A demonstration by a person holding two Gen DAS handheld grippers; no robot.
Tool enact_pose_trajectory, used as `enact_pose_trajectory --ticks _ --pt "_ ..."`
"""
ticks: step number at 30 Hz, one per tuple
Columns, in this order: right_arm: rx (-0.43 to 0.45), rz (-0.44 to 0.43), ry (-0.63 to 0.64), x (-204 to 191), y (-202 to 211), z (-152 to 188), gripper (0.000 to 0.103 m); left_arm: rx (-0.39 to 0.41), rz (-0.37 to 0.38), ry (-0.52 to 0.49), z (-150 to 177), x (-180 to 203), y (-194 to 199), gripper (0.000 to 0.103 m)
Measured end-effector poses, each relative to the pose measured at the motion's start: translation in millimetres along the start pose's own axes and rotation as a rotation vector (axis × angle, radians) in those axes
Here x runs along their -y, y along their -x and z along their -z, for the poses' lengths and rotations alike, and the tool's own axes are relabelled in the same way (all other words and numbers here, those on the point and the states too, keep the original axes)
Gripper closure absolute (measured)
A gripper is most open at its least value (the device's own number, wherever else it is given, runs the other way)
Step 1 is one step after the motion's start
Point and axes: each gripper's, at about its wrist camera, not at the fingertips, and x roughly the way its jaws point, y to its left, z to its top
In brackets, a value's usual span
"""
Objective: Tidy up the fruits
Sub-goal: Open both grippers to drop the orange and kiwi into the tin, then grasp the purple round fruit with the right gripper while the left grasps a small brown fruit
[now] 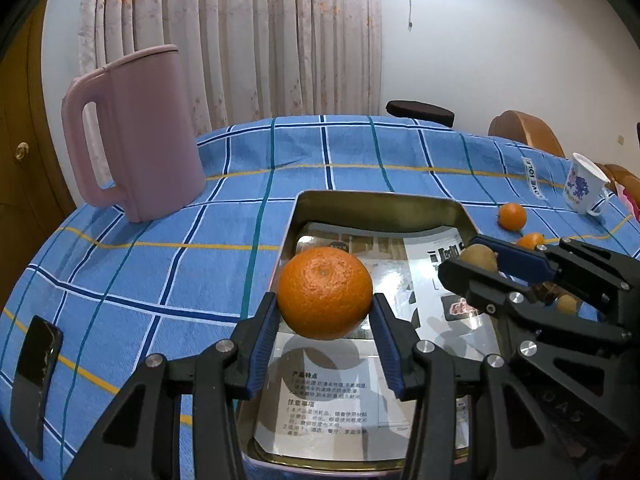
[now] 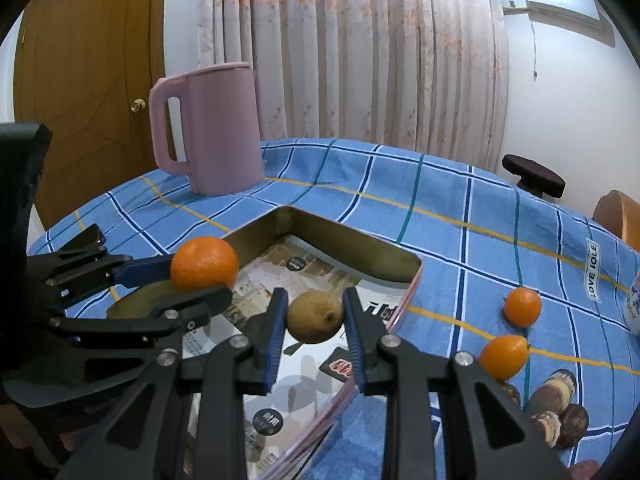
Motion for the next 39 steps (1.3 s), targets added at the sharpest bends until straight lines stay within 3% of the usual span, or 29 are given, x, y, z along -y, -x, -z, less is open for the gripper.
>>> enact_pose_trajectory --ticks 4,6,8,10,13,17,20,26,30,32,35,39 --pt "-0.019 -0.003 -0.003 1 -2 1 0.069 -0.014 -0.028 -0.012 1 2 1 0.054" --pt "-0.007 0.02 -0.012 4 2 1 0.058 -0.014 -0.03 -0.009 2 1 3 0.054" --pt "0.013 0.02 -0.029 10 11 4 0.032 -0.012 -0.026 0.004 4 1 7 0.051" --pt "0.051 0.02 -0.044 16 27 6 0.023 0.008 -0.026 0.003 5 5 13 0.044" --pt "0.089 0.061 -0.04 27 57 14 0.023 0.08 -0.035 -0.007 1 15 32 0.03" --pt "0.119 0.176 -0.069 58 103 34 0.014 0.116 0.046 -0.022 -4 37 46 0.029" --pt "0.096 0.289 -0.108 87 130 53 0.014 0.108 0.102 -0.065 -3 65 46 0.029" --pt "-0.006 0.378 -0.18 125 147 80 0.014 0.069 0.182 -0.135 2 117 39 0.029" --pt "-0.079 0.372 -0.201 137 135 89 0.018 0.033 0.211 -0.167 3 139 29 0.029" --pt "-0.115 0.361 -0.213 142 128 93 0.032 0.021 0.223 -0.172 4 145 28 0.029" --pt "-0.171 0.33 -0.237 146 117 96 0.043 0.007 0.234 -0.174 5 151 25 0.029" --pt "-0.168 0.304 -0.231 144 116 98 0.048 -0.006 0.263 -0.182 3 159 21 0.029"
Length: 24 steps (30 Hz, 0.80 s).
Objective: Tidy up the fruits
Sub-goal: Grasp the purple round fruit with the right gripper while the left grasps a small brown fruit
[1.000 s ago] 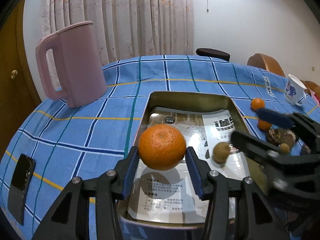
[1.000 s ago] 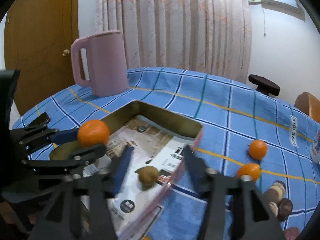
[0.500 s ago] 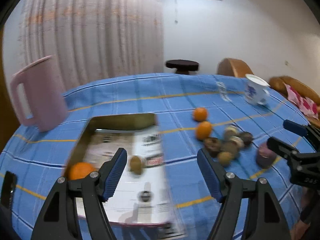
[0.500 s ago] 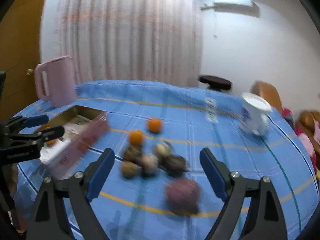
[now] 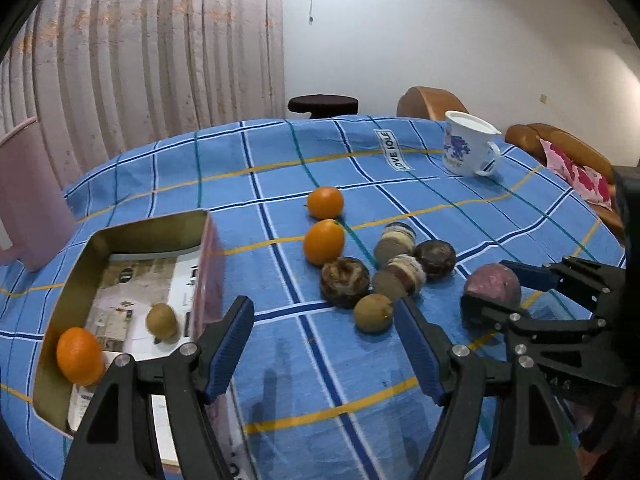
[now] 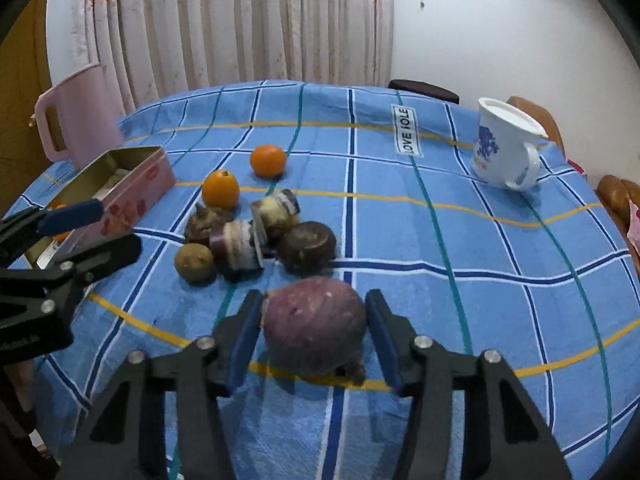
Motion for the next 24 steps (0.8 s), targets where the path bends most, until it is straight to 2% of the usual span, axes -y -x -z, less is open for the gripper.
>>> enact_pose_trajectory --ticks 3,7,10,19,21,23,24 --pt "0.067 0.037 0.002 -1 13 -1 0.049 -0.017 0.003 -0.023 -1 7 -8 0.029" --pt "0.132 0.041 -0.05 3 23 -11 0.049 -0.066 0.029 -0.036 -1 13 -21 0.03" --pt "0.148 0.049 -0.068 4 21 -19 0.049 -0.095 0.038 -0.042 -3 14 -32 0.053" --pt "0.145 0.035 -0.079 0 10 -15 0.049 -0.167 0.109 -0.006 -4 15 -55 0.053" --pt "0.155 0.032 -0.083 0 11 -15 0.049 -0.172 0.121 0.002 -5 14 -56 0.061" --pt "0.151 0.033 -0.08 -3 5 -12 0.049 -0.165 0.139 -0.005 -5 16 -54 0.075" --pt "0.149 0.033 -0.078 -4 2 -12 0.049 -0.165 0.139 -0.008 -5 17 -54 0.075"
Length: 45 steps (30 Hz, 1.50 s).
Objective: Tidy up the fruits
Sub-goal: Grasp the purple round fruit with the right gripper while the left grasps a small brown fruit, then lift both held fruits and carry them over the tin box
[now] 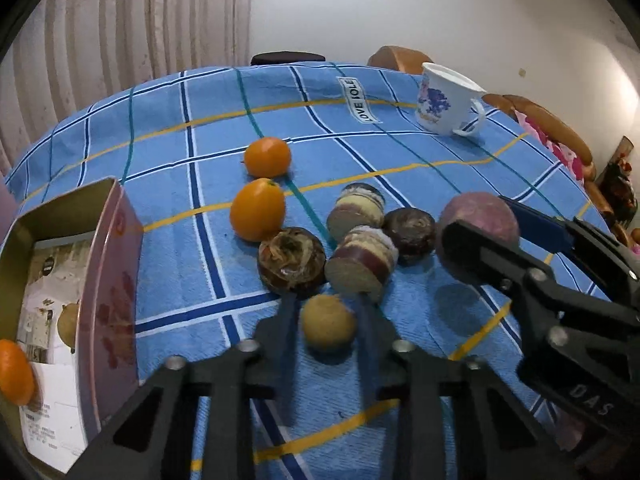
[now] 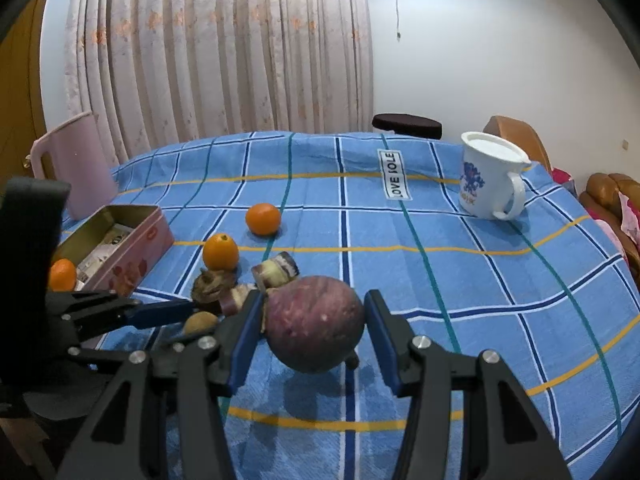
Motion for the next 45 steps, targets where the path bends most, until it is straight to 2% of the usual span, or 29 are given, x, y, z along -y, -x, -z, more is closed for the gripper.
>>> enact_pose_trajectory --ticks 6,11,22,45 --pt "0.019 -0.005 -0.002 -3 -3 2 0.049 0.05 0.015 0.029 4 -6 13 0.075" --pt "0.053 -0.023 0.004 -8 1 4 0.049 0.135 -0.025 0.04 8 -9 31 0.075" --pt "0.123 -0.076 0.031 -7 20 3 0.049 0.265 -0.116 0.052 15 -10 56 0.075" --pt "0.218 -0.093 0.062 -14 43 5 0.049 0.376 -0.186 0.012 21 3 74 0.075"
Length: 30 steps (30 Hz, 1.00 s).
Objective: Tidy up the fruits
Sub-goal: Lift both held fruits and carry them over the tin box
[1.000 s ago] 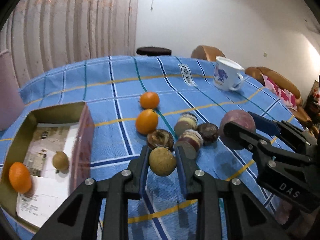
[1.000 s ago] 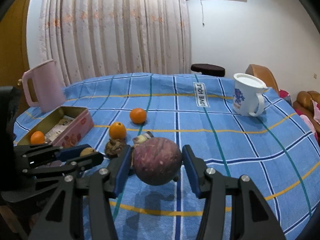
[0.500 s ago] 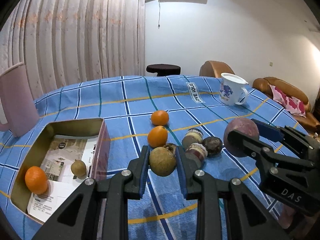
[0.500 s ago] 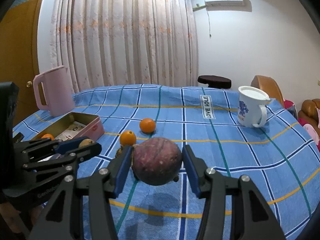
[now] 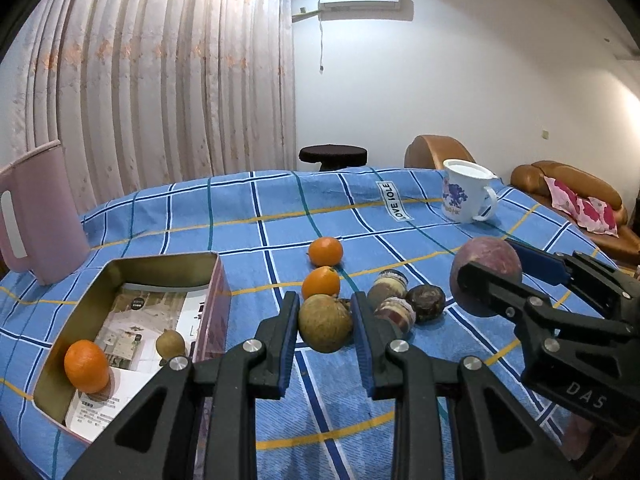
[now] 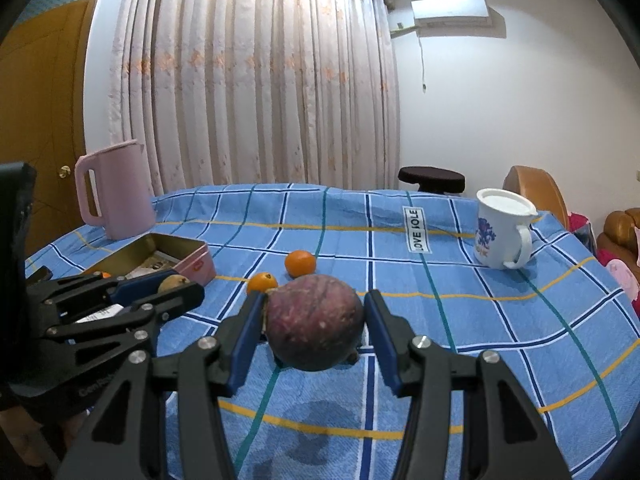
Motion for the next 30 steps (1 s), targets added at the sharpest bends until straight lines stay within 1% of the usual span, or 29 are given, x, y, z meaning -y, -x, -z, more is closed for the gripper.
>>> enact_pose_trajectory --ticks 16,25,28,30 --pt "0.036 0.001 0.012 0 5 -1 0.049 0.065 -0.013 -0.005 0 2 12 0.075" --pt "0.091 0.001 0.026 -3 16 -1 0.049 0.108 -0.02 0.0 1 0 21 0.075" --pt "0.101 0.002 0.031 -4 18 -1 0.049 0.108 -0.023 -0.005 2 0 21 0.075" --pt "0.092 0.002 0.037 -5 16 -2 0.049 0.095 -0.033 -0.003 2 -4 21 0.075"
